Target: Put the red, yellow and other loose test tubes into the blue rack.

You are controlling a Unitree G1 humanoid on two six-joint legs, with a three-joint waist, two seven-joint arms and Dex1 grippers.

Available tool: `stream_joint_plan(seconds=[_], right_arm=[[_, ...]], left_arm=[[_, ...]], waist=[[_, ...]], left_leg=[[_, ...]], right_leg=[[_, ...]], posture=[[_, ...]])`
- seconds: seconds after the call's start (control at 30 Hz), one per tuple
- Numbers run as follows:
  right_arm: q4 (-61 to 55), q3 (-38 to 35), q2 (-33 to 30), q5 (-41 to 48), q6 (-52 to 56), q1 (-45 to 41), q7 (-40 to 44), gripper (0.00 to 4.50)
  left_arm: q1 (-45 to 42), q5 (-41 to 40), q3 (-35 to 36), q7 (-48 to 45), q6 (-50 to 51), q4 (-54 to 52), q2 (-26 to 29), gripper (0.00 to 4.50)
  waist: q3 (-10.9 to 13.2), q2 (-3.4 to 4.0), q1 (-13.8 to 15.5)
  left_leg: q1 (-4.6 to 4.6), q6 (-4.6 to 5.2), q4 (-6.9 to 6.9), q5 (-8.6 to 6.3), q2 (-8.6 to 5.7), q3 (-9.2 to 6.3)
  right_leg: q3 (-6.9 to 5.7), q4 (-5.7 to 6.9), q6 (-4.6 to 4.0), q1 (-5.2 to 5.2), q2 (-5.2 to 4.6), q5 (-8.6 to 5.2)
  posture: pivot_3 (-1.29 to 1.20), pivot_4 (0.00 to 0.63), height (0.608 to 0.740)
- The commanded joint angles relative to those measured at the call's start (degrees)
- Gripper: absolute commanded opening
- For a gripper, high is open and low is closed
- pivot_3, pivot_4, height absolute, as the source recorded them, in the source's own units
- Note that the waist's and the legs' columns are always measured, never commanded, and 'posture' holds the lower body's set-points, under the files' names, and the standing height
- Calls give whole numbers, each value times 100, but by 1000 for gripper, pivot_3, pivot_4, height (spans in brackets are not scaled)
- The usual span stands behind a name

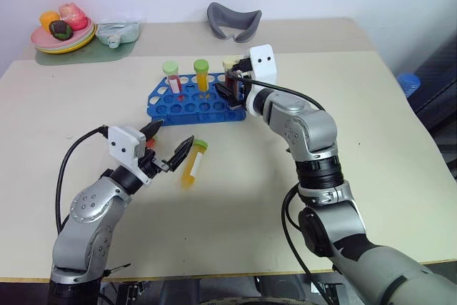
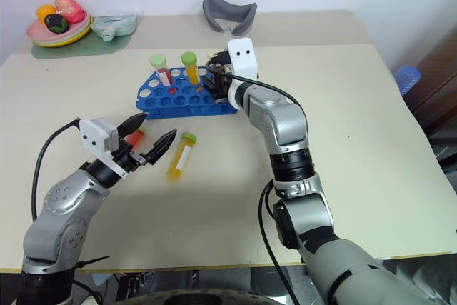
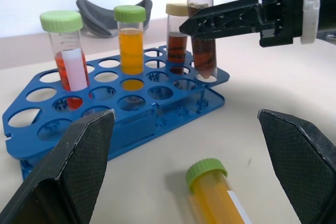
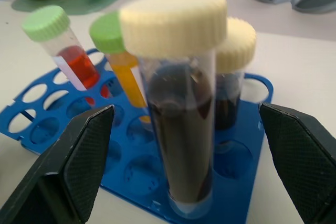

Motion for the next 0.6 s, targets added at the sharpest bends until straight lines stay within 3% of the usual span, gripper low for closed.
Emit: stream_joint_plan(seconds=[0.03, 0.1, 0.2, 0.53, 0.57, 0.6], right_arm=[[-231, -48, -19, 49, 16, -210, -14, 4474], [-232, -41, -23, 41, 28, -200, -15, 4240], [-267, 1, -40, 6, 33, -192, -18, 3192], [-308, -10, 2, 36, 65, -187, -57, 3192], [-306, -13, 5, 37, 64, -188, -61, 2616], [-305, -9, 4, 31, 63, -189, -67, 2337]], left_arm=[[32, 43, -29, -70, -218, -86, 8, 4500], [50, 70, -51, -101, -285, -31, -8, 4500], [88, 94, -62, -144, -383, 35, -23, 4500], [166, 145, -77, -213, -589, 166, -45, 4500], [167, 146, -80, -211, -594, 167, -43, 4500], [168, 147, -81, -208, -598, 167, -41, 4500]], waist=[[0, 0, 0], [0, 0, 0], [0, 0, 0], [0, 0, 0], [0, 0, 0], [0, 0, 1]], left_leg=[[0, 0, 0, 0, 0, 0], [0, 0, 0, 0, 0, 0], [0, 0, 0, 0, 0, 0], [-1, 0, -2, 0, 0, 0], [0, 0, -2, 0, 0, 0], [-1, 0, -2, 0, 0, 0]], right_leg=[[0, 0, 0, 0, 0, 0], [0, 0, 0, 0, 0, 0], [0, 0, 0, 0, 0, 0], [0, -1, 0, -1, 0, 0], [0, -1, 0, -1, 0, 0], [0, -1, 0, -1, 0, 0]], posture=[[0, 150, 740], [0, 150, 740], [0, 150, 740], [0, 150, 740], [0, 150, 740], [0, 150, 740]])
